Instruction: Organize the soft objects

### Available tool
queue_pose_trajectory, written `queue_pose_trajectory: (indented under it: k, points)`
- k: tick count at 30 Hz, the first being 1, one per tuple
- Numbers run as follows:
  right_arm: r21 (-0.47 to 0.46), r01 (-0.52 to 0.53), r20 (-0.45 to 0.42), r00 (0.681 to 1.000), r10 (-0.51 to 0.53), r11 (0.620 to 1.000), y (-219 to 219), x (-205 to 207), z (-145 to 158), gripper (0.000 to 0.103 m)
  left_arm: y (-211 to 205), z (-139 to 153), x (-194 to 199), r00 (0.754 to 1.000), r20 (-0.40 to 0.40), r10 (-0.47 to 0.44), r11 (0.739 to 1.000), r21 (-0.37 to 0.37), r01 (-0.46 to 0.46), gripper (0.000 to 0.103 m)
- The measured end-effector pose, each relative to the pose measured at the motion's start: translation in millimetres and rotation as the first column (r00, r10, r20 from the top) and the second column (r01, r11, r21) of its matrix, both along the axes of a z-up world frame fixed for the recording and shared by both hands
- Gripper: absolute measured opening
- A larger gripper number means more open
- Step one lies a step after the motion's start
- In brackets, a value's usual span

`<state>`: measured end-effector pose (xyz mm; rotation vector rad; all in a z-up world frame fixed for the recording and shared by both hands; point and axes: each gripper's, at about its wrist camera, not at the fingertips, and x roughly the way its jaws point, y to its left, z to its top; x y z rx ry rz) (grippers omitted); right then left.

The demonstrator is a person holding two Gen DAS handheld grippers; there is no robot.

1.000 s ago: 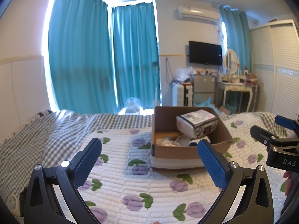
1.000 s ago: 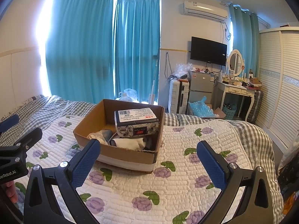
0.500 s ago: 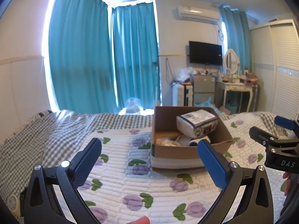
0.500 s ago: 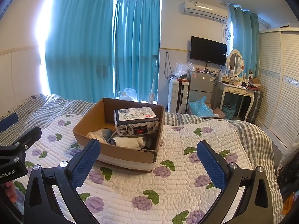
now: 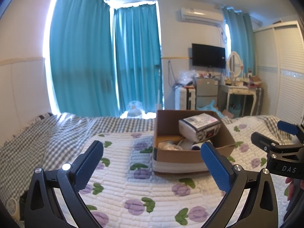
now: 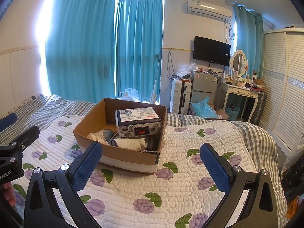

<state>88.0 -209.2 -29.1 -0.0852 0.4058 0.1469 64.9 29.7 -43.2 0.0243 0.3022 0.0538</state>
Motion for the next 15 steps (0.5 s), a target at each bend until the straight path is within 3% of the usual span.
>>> queue_pose_trajectory:
  k: [15]
  points:
    - [-0.002,-0.003,-0.006,1.000,0.003,1.000,1.0,0.9,-2.5,0.103,-0.1,0.1,0.0,1.000,-0.006,-0.003,1.000,0.003,0.003,0.103]
